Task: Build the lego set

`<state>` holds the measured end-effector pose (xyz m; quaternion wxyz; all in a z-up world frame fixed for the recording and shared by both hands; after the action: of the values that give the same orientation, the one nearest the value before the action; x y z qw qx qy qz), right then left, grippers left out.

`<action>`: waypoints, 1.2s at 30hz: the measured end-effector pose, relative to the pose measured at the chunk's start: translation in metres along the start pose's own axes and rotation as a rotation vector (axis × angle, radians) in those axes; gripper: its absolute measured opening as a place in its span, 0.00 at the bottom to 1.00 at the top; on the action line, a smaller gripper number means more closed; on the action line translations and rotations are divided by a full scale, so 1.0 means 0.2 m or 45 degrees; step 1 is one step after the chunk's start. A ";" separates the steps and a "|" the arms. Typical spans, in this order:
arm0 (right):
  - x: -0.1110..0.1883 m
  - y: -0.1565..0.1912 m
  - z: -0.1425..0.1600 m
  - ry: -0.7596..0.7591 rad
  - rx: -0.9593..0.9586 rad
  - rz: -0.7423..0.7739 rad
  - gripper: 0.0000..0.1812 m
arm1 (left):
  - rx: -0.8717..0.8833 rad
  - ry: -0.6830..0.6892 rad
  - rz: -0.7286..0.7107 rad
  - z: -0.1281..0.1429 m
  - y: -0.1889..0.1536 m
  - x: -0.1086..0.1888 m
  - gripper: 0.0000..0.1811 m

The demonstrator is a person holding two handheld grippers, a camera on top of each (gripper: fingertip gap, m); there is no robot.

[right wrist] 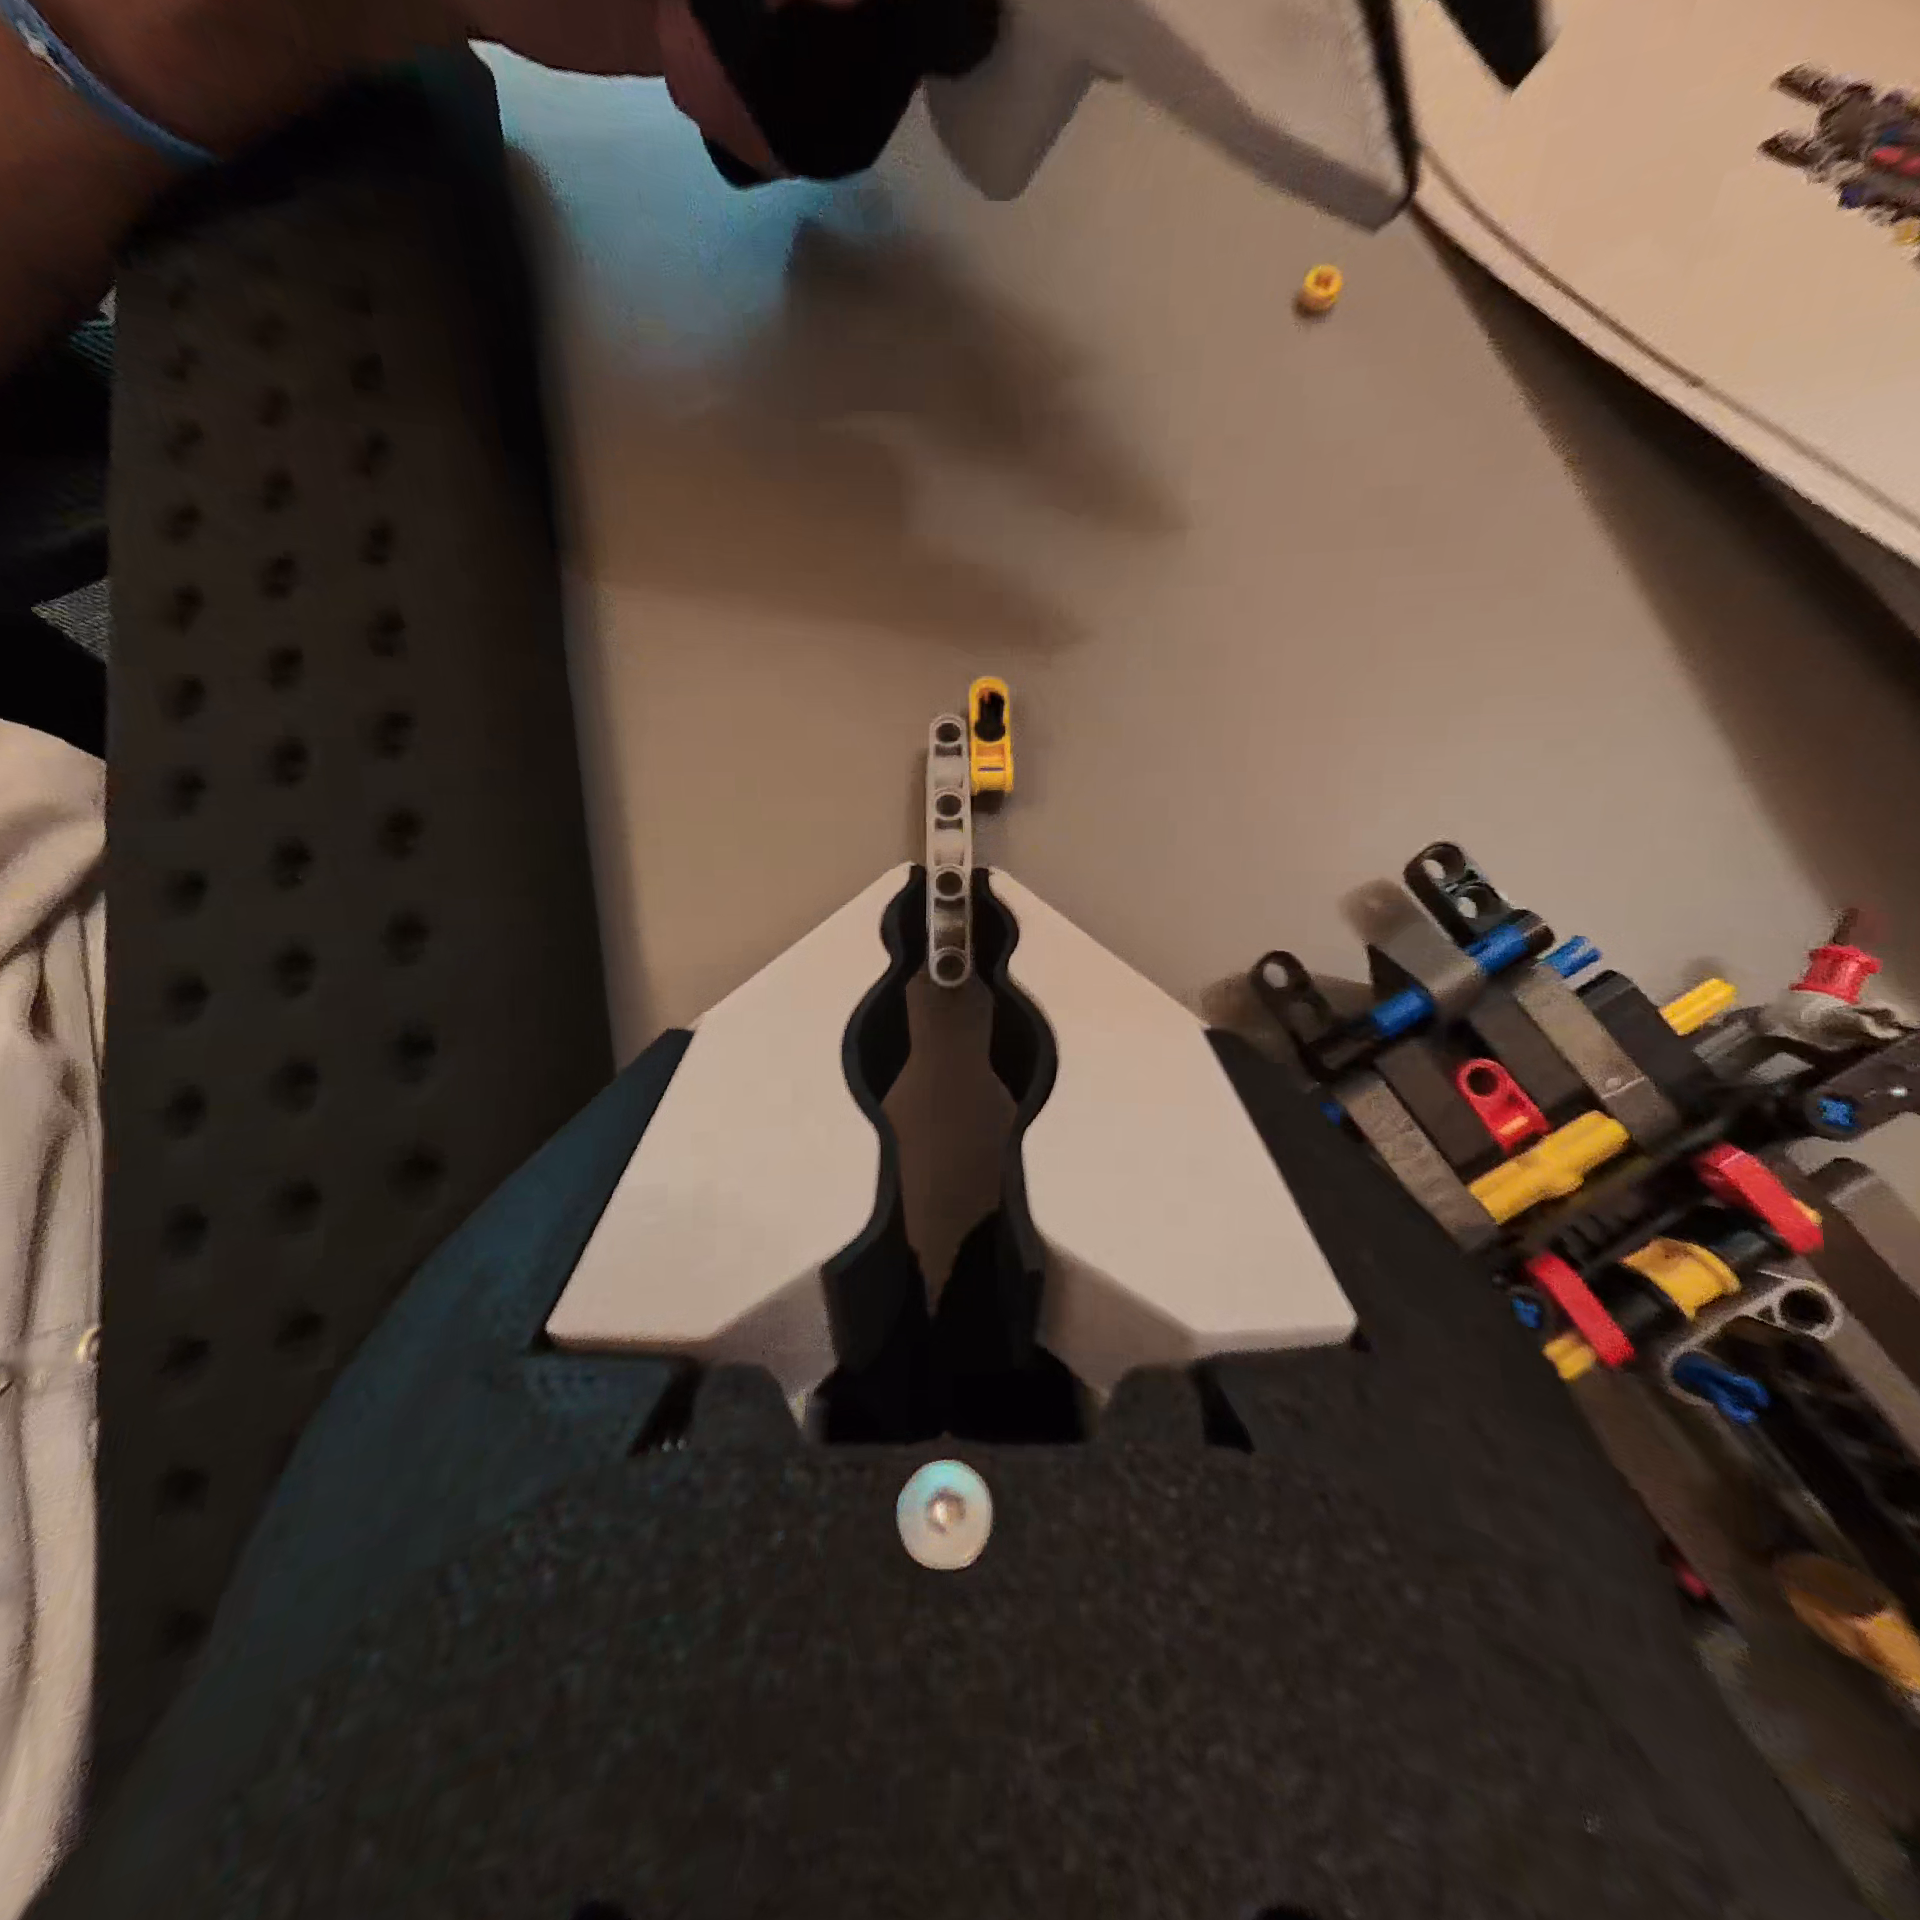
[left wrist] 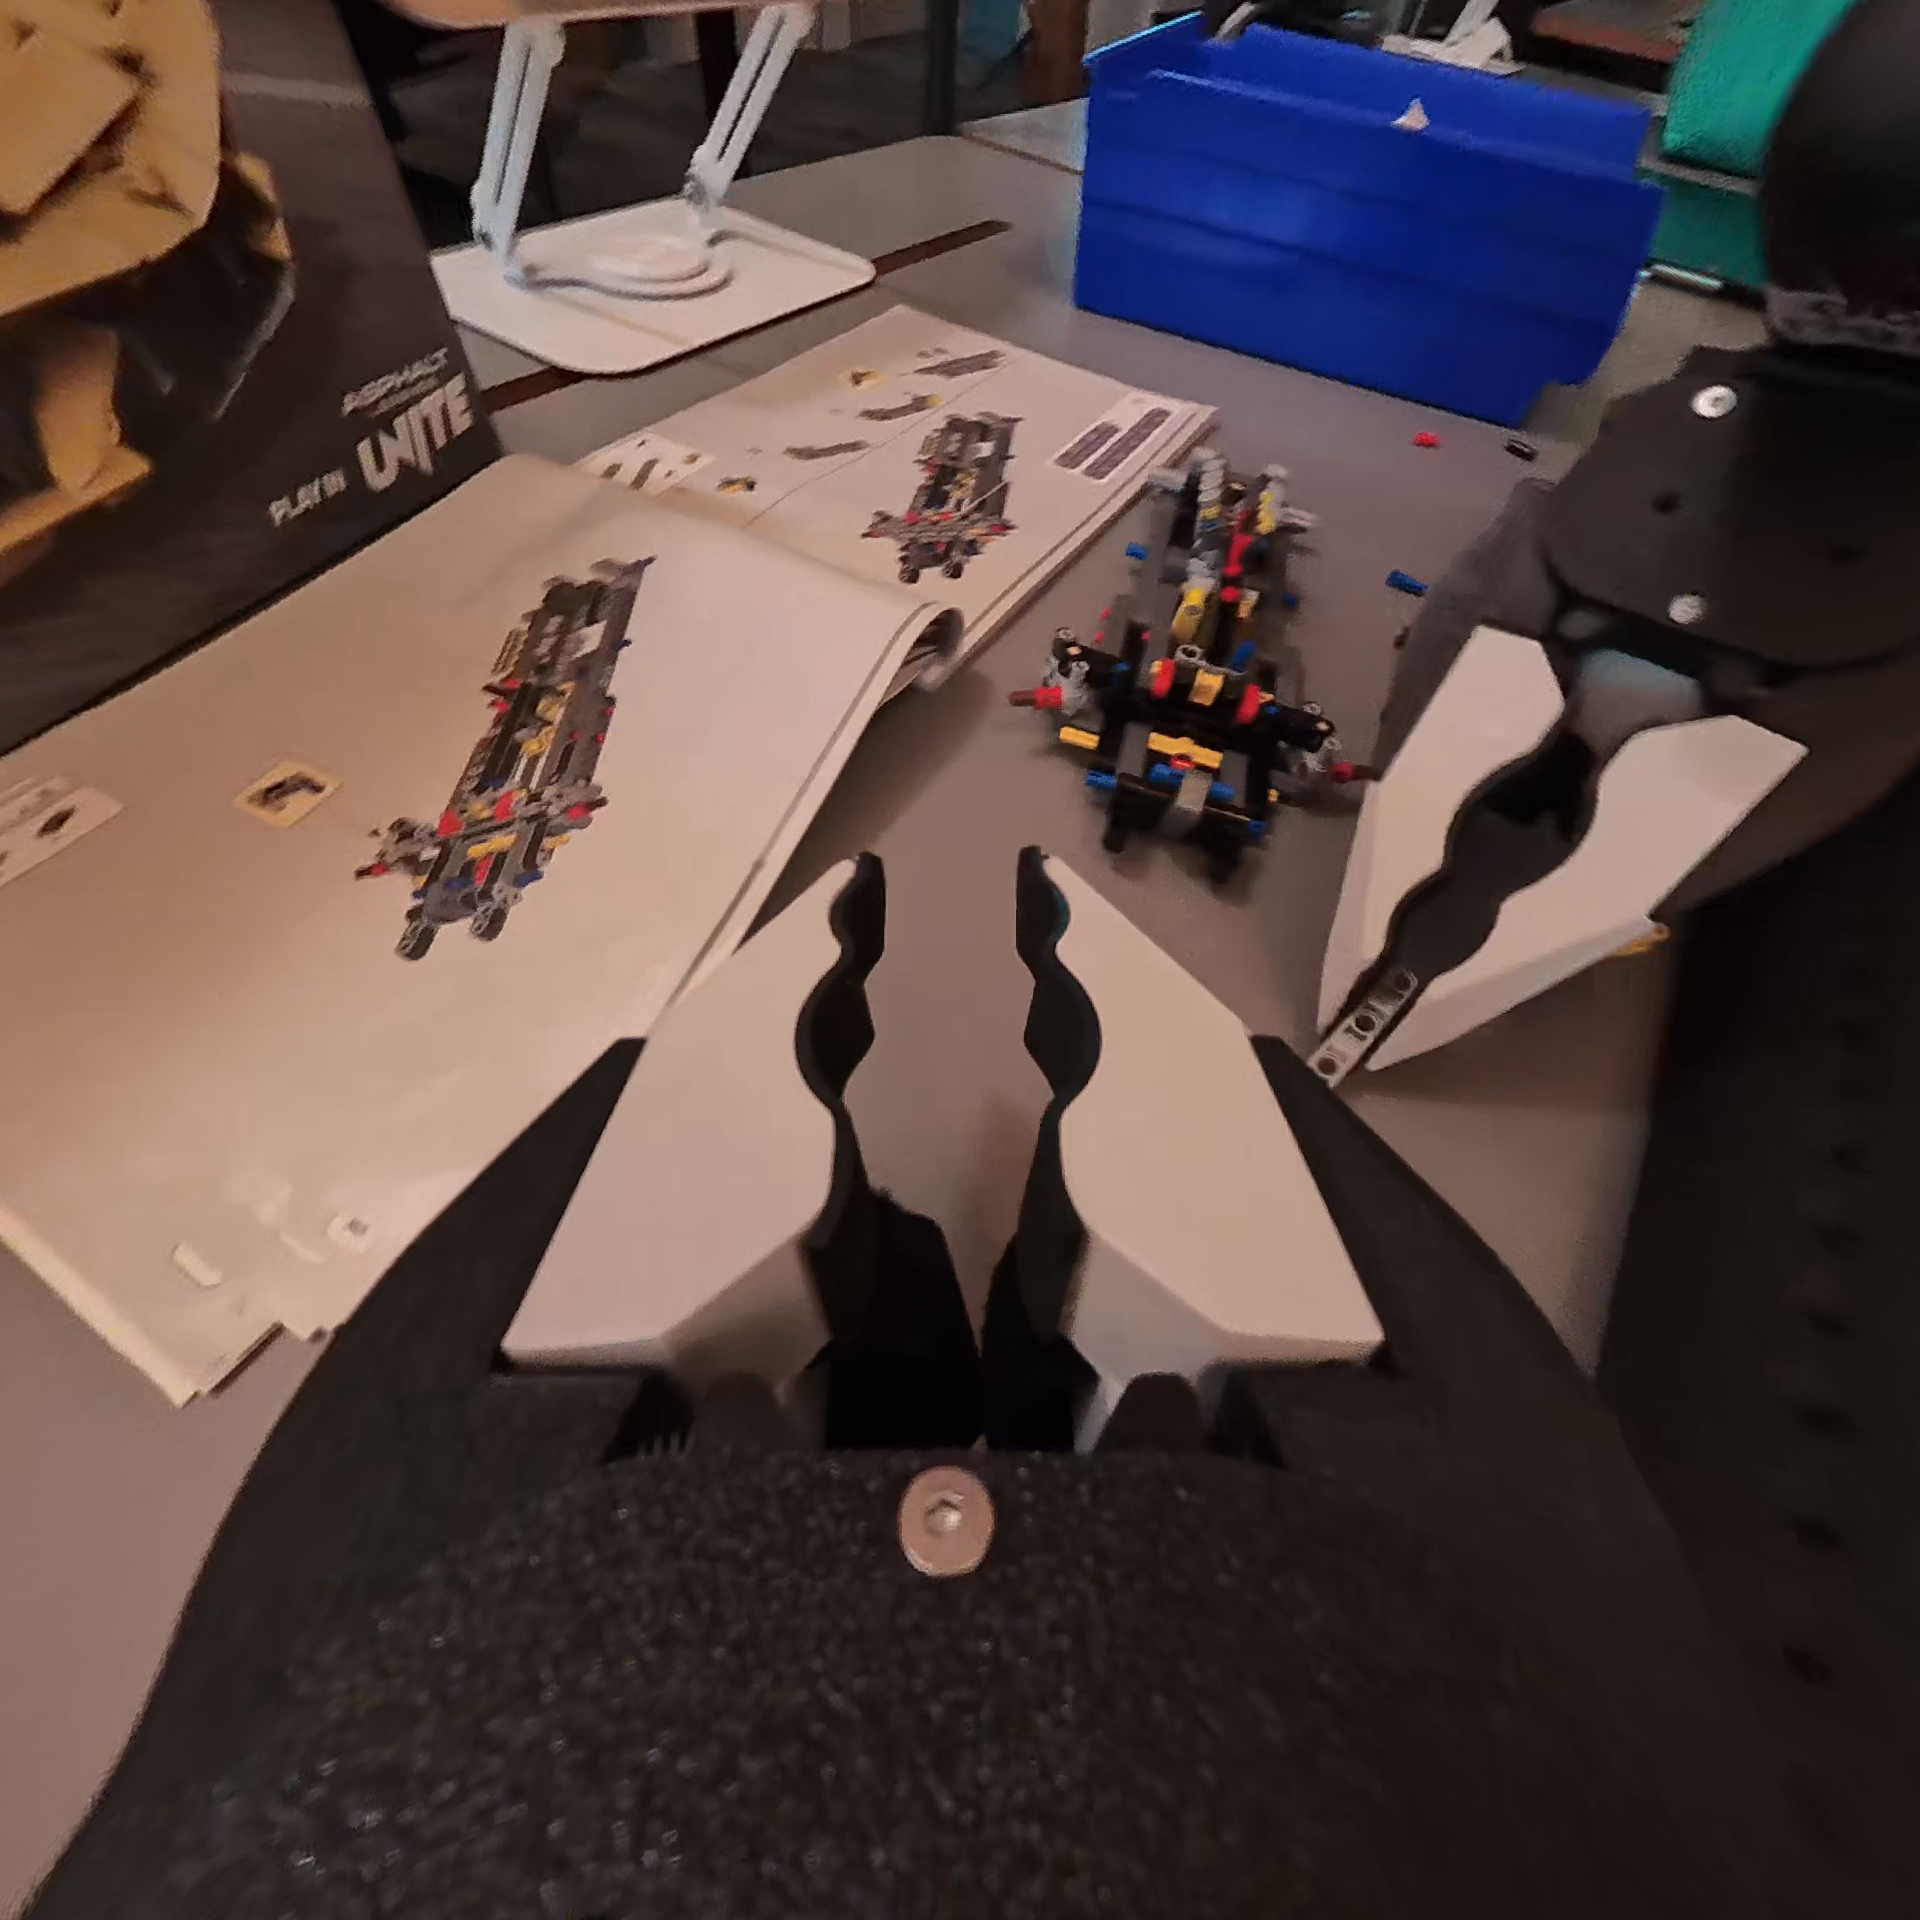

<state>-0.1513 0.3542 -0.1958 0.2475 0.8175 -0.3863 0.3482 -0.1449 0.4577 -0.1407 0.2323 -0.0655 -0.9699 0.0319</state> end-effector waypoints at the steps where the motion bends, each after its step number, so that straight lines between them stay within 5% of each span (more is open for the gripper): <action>1: -0.01 0.00 0.01 0.014 0.002 0.021 0.04 | 0.019 0.008 -0.010 0.00 0.01 0.00 0.13; 5: -0.01 0.00 0.01 0.038 0.015 0.059 0.04 | -0.074 0.007 -0.044 0.00 -0.03 -0.02 0.13; 9: 0.05 0.01 0.00 -0.006 0.050 0.058 0.16 | -0.016 -0.030 -0.149 -0.01 0.10 0.05 0.13; 13: 0.33 -0.08 0.02 -0.223 0.042 0.234 0.17 | 0.221 -0.105 -0.255 -0.01 0.29 0.30 0.14; 16: 0.56 -0.16 0.19 -0.304 -0.121 0.305 0.16 | 0.257 0.105 -0.333 0.13 0.26 0.39 0.15; 18: 0.64 -0.14 0.34 -0.247 -0.262 0.251 0.16 | 0.308 0.209 -0.320 0.21 0.16 0.38 0.16; 21: 0.61 -0.02 0.50 -0.061 -0.314 0.227 0.16 | 0.347 0.138 -0.224 0.17 -0.08 0.28 0.15; 25: 0.56 0.11 0.52 0.012 -0.240 0.281 0.15 | 0.143 0.135 -0.023 0.09 -0.49 0.12 0.15; 30: 0.64 0.02 0.58 -0.101 -0.302 0.434 0.13 | -0.521 0.382 0.179 0.17 -0.83 -0.09 0.13; 36: 0.74 -0.03 0.54 -0.402 -0.392 0.385 0.12 | -0.648 0.502 0.564 0.21 -0.92 -0.26 0.14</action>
<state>-0.0376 0.2168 -0.1538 0.2507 0.7473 -0.5863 0.1867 -0.1388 0.2681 -0.1832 0.3780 -0.3337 -0.8459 -0.1736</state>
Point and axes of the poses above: each gripper's, where its closed fingertips meet, x back along the fingers, z out of its underside, y = z × x across the jaws, the point moved 1 cm from there along x, back along the fingers, and after that the axes turned 4 degrees about y, right-handed, at the moved point
